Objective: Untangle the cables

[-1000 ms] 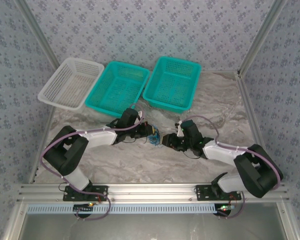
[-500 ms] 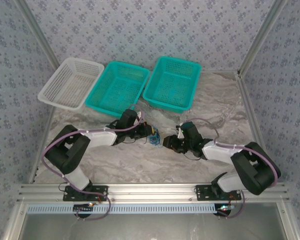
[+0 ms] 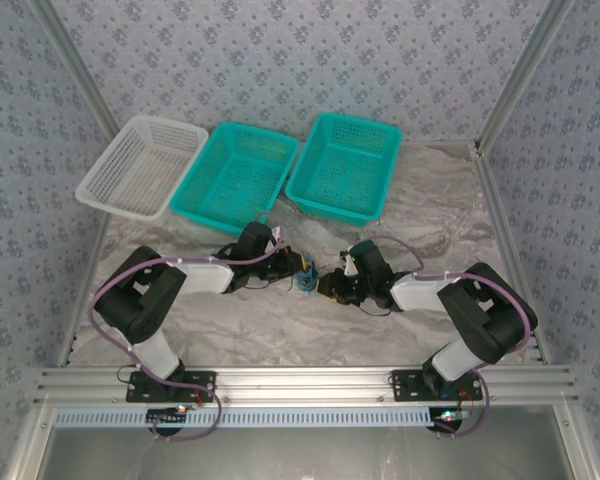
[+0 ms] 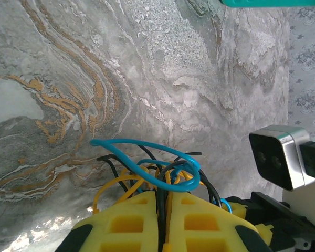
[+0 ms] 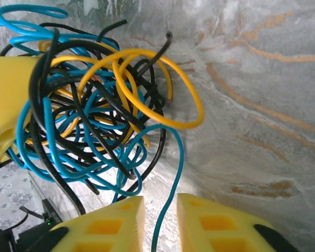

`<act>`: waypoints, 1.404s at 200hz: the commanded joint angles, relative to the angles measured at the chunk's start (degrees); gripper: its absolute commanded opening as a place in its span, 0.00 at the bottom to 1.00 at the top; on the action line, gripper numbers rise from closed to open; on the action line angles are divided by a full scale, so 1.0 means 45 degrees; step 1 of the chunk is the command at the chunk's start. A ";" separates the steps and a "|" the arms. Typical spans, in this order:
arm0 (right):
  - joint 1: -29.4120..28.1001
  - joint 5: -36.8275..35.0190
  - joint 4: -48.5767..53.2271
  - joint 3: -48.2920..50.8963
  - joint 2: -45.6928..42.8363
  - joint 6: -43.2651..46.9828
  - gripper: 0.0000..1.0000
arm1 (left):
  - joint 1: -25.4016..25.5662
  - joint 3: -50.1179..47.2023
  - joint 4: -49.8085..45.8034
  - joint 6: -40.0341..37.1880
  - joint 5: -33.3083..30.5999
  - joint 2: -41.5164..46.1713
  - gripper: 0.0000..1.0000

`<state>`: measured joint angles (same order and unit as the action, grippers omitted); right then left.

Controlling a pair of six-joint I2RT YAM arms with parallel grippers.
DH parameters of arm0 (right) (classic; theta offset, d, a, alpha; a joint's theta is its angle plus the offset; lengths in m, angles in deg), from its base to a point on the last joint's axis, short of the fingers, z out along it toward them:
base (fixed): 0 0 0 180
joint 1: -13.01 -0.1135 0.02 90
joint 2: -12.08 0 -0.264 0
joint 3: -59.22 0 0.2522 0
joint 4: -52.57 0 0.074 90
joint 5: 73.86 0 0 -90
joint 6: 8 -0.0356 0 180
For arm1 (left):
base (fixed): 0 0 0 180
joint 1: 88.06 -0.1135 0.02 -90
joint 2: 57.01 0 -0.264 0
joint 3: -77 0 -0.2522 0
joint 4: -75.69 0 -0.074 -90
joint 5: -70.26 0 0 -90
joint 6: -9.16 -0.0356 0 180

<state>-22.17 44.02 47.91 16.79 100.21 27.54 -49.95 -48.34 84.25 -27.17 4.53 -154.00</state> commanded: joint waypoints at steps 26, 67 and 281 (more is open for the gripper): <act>-0.0028 -0.0834 0.0831 -0.0230 -0.1166 0.0716 0.05 | -0.0197 -0.0147 0.0316 0.0086 0.0136 0.0097 0.00; 0.0275 -0.1464 0.3888 -0.1649 -0.2330 0.3454 0.00 | -0.0212 0.0241 -0.0898 -0.1193 -0.0189 0.0873 0.26; 0.2209 0.1087 0.7067 -0.5505 -0.3649 0.8253 0.00 | 0.0670 0.3208 -0.3182 -1.4121 0.2290 0.2439 0.99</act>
<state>-13.19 45.13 81.81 -6.14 83.95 65.96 -47.79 -36.29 68.56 -85.75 10.43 -141.61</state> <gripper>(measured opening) 0.067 0.993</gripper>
